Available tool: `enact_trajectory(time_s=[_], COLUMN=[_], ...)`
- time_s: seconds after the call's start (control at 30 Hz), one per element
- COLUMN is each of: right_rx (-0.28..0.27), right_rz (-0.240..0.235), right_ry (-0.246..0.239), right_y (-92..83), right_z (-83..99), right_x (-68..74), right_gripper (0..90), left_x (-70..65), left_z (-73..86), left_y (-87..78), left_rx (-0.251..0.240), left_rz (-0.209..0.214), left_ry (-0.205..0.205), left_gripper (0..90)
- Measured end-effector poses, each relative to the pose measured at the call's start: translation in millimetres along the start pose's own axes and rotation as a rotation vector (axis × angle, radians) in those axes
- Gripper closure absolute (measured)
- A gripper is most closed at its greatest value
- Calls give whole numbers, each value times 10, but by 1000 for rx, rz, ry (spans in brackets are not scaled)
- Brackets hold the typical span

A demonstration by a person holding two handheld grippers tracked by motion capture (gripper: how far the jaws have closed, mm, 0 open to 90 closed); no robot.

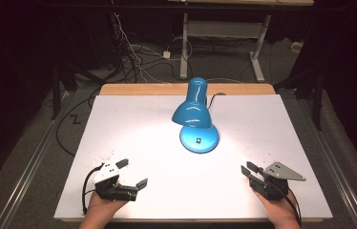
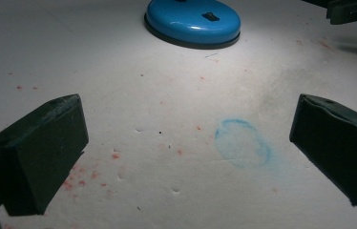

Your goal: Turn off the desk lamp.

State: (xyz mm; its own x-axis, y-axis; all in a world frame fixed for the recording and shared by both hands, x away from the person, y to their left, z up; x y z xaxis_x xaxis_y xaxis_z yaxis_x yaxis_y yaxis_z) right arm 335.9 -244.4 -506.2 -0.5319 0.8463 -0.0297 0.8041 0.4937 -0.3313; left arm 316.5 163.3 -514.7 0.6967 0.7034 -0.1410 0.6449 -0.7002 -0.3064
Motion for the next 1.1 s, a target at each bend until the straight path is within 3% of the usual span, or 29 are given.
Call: enact_trajectory(time_s=[0.2,0.37,0.7,0.9,1.1], right_rx=[5,23,44,29,30], right_rz=[-33,-34,-62,-64,-86], right_ry=[4,-4,-7,-6,-17], right_y=[4,21,60,101,193], right_z=[9,12,19,-21,-68], right_x=[14,4,50,70,169], right_gripper=[779,900,900,900,900], left_x=[8,19,3,-11,-20], left_z=[1,3,7,-1,-4], left_y=[-6,-5,15,5,6], left_rx=[-2,-1,5,-6,-4], left_rz=[-1,-3,7,8,10], left_ry=[0,1,10,19,21], left_gripper=[0,0,0,1,1])
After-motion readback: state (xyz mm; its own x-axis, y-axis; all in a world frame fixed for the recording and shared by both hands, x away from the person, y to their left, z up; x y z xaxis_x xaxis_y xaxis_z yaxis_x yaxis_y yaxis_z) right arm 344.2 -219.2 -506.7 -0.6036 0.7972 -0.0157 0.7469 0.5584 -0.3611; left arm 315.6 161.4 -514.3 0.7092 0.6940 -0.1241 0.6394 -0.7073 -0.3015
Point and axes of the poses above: each handheld gripper's, and its own axes: y roughly forward along the jaws, z roughly out of its underside, x roughly to its left, the point moved 6 cm from there along y, roughly forward along the jaws, and after that the axes turned 8 degrees about -x, right-handed, at the moved point
